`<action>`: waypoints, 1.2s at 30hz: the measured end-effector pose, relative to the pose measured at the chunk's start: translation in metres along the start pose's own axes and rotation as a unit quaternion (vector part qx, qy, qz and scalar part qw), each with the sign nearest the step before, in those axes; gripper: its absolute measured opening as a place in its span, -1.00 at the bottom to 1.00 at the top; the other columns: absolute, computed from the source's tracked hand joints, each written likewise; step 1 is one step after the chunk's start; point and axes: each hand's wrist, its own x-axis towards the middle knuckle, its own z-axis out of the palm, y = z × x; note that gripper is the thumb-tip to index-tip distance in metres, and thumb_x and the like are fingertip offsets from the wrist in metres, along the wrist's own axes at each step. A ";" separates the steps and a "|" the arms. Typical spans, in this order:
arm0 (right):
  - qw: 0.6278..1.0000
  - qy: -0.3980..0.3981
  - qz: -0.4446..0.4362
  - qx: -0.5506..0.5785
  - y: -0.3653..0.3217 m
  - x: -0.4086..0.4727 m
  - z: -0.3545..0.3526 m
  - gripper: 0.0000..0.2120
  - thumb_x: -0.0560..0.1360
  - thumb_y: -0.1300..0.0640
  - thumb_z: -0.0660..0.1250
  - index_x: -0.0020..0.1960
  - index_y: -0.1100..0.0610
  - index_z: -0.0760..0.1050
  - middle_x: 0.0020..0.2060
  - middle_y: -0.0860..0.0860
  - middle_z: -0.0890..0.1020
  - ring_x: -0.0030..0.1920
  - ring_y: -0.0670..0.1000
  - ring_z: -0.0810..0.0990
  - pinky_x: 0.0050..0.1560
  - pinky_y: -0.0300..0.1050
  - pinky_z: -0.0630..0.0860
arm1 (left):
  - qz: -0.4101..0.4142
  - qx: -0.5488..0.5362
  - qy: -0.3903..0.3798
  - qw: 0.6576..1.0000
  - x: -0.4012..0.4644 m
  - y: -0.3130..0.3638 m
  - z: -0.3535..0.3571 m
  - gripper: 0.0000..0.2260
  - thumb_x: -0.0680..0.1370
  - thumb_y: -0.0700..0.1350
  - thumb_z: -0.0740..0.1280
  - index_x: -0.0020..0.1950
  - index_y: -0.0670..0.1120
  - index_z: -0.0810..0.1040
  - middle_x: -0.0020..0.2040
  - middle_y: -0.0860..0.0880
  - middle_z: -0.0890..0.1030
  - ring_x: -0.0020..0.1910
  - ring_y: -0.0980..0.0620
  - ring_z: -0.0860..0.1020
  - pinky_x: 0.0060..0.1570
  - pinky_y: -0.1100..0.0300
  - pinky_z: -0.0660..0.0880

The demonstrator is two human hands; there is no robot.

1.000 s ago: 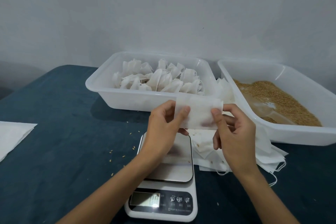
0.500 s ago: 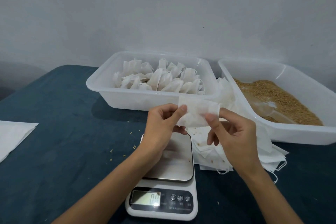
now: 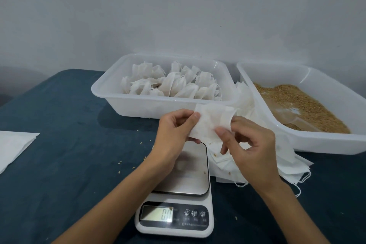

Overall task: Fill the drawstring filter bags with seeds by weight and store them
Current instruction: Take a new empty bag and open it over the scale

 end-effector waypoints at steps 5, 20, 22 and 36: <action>0.998 0.037 -0.014 -0.058 0.004 -0.003 -0.002 -0.64 0.59 0.02 0.36 -0.30 0.19 0.48 -0.53 -0.10 0.49 -0.50 -0.13 0.61 -0.42 -0.28 0.46 | -0.004 0.009 0.001 1.000 0.000 -0.001 0.000 -0.82 0.66 -0.20 0.35 0.05 -0.30 0.68 -0.26 -0.13 0.66 -0.42 -0.04 0.51 -0.32 0.14 0.59; 0.992 -0.067 0.106 0.000 -0.012 0.013 -0.021 -0.64 0.60 -0.31 0.18 0.01 -0.13 0.65 -0.48 0.17 0.46 -0.51 0.03 0.64 -0.48 -0.18 0.42 | 0.276 0.322 -0.116 0.898 -0.018 0.007 0.002 -0.31 0.47 -0.07 0.47 0.57 -0.02 0.34 0.48 0.07 0.42 0.54 0.06 0.34 0.57 0.08 0.21; 0.986 -0.127 0.106 -0.002 -0.023 0.018 -0.024 -0.56 0.55 -0.42 0.12 -0.08 -0.16 0.63 -0.43 0.17 0.48 -0.52 0.03 0.63 -0.47 -0.28 0.37 | 0.286 0.376 -0.134 0.871 -0.020 -0.002 0.007 -0.27 0.47 -0.12 0.50 0.60 -0.07 0.29 0.44 0.02 0.44 0.49 0.11 0.35 0.61 -0.01 0.12; 0.746 -0.197 0.406 -0.490 0.128 0.099 -0.203 -0.29 0.47 -0.17 0.48 0.47 0.18 0.38 0.36 0.14 0.54 0.29 0.17 0.54 0.30 0.07 0.47 | 0.080 0.137 -0.093 0.983 -0.013 -0.002 0.005 -0.72 0.42 0.10 0.55 0.05 0.19 0.53 -0.08 0.12 0.66 -0.06 0.08 0.64 -0.09 0.27 0.57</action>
